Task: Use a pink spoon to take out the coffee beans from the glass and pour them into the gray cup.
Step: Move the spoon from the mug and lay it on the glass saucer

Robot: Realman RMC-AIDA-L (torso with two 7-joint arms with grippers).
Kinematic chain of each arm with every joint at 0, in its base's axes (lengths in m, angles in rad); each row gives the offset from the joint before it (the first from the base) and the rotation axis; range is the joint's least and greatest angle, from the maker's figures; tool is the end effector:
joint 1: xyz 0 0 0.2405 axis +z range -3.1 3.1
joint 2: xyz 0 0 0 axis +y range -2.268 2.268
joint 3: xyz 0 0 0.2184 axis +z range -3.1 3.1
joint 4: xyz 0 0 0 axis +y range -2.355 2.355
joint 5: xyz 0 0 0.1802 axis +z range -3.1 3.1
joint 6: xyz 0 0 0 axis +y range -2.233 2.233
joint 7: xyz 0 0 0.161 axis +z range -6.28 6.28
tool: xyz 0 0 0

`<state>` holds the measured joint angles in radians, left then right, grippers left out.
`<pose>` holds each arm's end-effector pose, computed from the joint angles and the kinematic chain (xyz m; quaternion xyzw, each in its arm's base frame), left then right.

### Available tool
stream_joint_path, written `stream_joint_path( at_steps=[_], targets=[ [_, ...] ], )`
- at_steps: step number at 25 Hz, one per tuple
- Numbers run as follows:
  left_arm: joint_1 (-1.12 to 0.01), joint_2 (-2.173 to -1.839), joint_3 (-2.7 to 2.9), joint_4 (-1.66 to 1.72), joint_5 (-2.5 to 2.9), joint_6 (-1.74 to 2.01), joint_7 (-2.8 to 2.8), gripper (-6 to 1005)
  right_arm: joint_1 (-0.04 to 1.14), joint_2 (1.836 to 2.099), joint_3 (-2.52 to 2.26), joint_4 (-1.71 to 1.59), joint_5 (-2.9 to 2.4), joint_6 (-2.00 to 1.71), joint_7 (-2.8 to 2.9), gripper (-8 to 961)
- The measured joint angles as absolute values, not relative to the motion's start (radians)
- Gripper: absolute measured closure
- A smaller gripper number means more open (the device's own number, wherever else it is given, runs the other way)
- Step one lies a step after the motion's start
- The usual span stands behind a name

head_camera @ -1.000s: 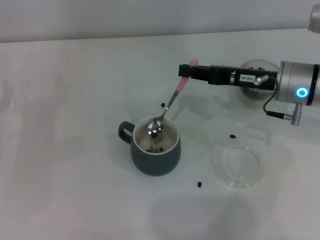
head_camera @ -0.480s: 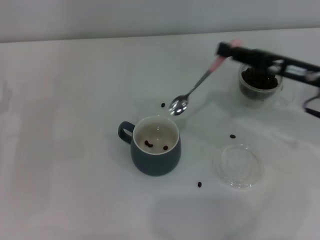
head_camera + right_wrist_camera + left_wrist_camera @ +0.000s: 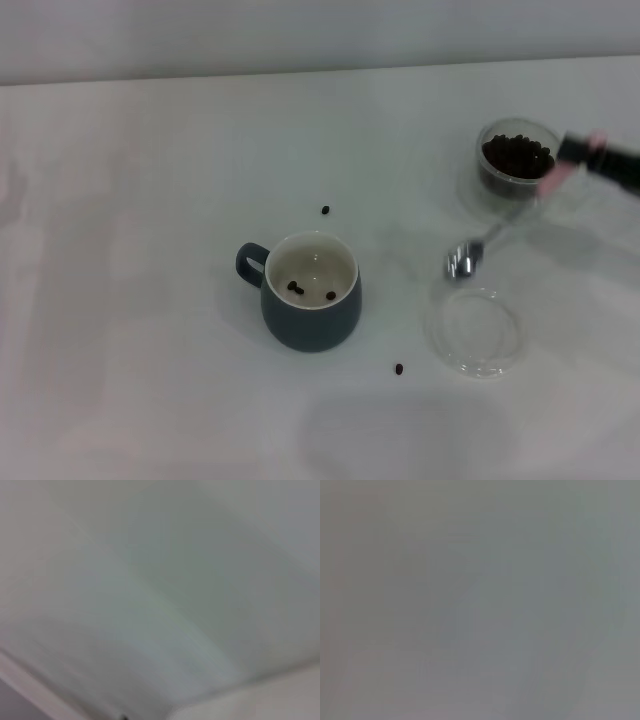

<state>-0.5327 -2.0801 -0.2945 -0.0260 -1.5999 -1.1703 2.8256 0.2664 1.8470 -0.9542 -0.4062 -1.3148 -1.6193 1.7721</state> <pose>-0.2920 0.3374 0.0514 -0.6184 -0.2986 -0.3371 0.6440 0.2711 0.2565 0.0787 -0.7462 0.4934 0.4259 0.1355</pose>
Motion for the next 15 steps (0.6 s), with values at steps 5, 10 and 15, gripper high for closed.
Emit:
stream_joint_path(
  at_steps=[5, 10, 15],
  targets=[
    [-0.537, -2.08, -0.294, -0.024, -1.6, -1.17, 2.826, 195, 0.255, 1.852, -0.954, -0.403, -1.405, -1.564, 1.718, 803],
    [-0.543, -2.079, -0.295, -0.022, -1.6, -1.169, 2.826, 194, 0.255, 1.856, -0.961, -0.401, -1.439, -1.482, 1.709, 805],
    [-0.543, -2.078, -0.295, -0.021, -1.6, -1.168, 2.826, 195, 0.261, 1.857, -0.965, -0.393, -1.46, -1.434, 1.704, 803]
  ],
)
